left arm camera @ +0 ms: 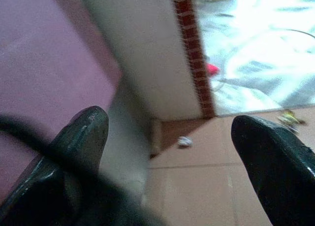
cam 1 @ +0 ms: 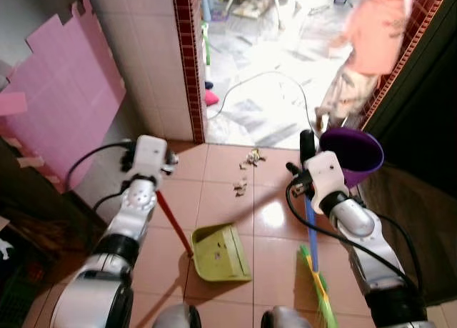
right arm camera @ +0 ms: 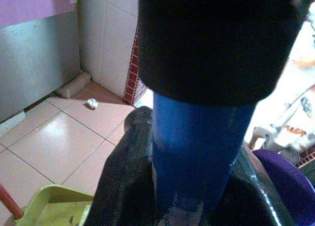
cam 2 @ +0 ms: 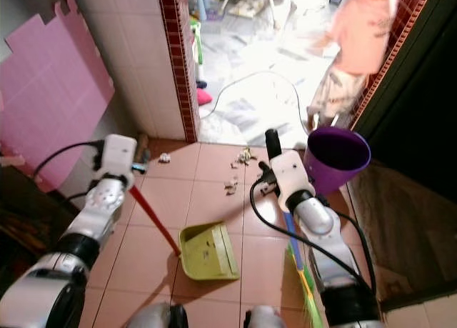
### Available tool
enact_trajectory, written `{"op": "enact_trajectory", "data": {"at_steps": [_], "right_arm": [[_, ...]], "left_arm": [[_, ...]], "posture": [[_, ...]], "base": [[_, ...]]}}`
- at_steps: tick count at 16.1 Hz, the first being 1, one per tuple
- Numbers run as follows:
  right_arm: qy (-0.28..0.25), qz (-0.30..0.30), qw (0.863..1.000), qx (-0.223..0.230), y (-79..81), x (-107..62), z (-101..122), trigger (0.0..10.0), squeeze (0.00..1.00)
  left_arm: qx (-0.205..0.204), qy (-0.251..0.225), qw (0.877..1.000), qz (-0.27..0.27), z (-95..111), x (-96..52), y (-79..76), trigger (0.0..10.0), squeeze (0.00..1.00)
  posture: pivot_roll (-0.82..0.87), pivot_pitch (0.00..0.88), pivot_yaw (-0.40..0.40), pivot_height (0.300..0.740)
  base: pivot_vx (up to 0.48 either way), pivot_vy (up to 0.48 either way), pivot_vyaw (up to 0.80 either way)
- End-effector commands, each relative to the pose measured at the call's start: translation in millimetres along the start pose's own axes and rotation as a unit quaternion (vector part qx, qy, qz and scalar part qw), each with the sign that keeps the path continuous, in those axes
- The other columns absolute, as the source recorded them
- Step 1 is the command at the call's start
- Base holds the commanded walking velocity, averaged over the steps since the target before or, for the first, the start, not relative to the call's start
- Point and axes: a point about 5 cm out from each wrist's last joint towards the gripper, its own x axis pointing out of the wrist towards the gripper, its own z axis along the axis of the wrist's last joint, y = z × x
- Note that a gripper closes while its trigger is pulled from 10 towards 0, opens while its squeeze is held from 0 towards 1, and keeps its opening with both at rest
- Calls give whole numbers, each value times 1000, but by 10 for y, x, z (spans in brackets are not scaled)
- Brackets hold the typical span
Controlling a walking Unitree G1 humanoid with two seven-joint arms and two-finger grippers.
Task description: Sweep floor
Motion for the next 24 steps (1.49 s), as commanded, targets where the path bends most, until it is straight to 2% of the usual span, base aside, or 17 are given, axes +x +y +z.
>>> {"op": "enact_trajectory", "data": {"at_steps": [1,3,4,6,9,12,13,14,16,24], "right_arm": [[-20,3,1000,-15,-23,34,87,10000,0],[-22,6,1000,-15,-10,51,91,10000,0],[-22,9,1000,-16,0,55,88,10000,0],[-22,10,1000,-17,3,59,82,10000,0],[-22,11,1000,-18,5,66,80,10000,0],[-21,11,1000,-19,0,55,59,10000,0],[-21,12,1000,-19,9,52,56,10000,0],[-22,13,999,-20,15,53,58,10000,0],[-22,16,999,-22,15,54,65,10000,0],[-24,20,999,-28,27,40,78,10000,0]], "left_arm": [[-10,-6,999,32,17,-11,100,10000,1000],[-28,-1,998,60,-27,-60,164,10000,1000],[-29,-1,998,57,-39,-87,157,10000,1000],[-38,4,998,57,-54,-131,130,10000,1000],[-77,7,995,62,-52,-219,71,10000,1000],[-97,4,994,51,-74,-347,-1,10000,1000],[-120,6,992,43,-99,-386,-20,10000,863],[-133,16,990,39,-136,-404,-34,10000,0],[-144,33,988,35,-204,-420,-35,10000,0],[-151,37,988,1,-169,-217,-67,10000,0]], "posture": [[-140,0,30,740],[-137,0,29,740],[-131,0,24,740],[-131,0,24,740],[-131,0,27,740],[-127,0,26,740],[-127,0,26,740],[-127,0,23,740],[-131,0,19,740],[-151,1,16,740]], "base": [[0,0,0],[0,0,0],[0,0,0],[0,0,0],[0,0,0],[0,0,0],[0,0,0],[0,0,0],[0,0,0],[0,0,0]]}}
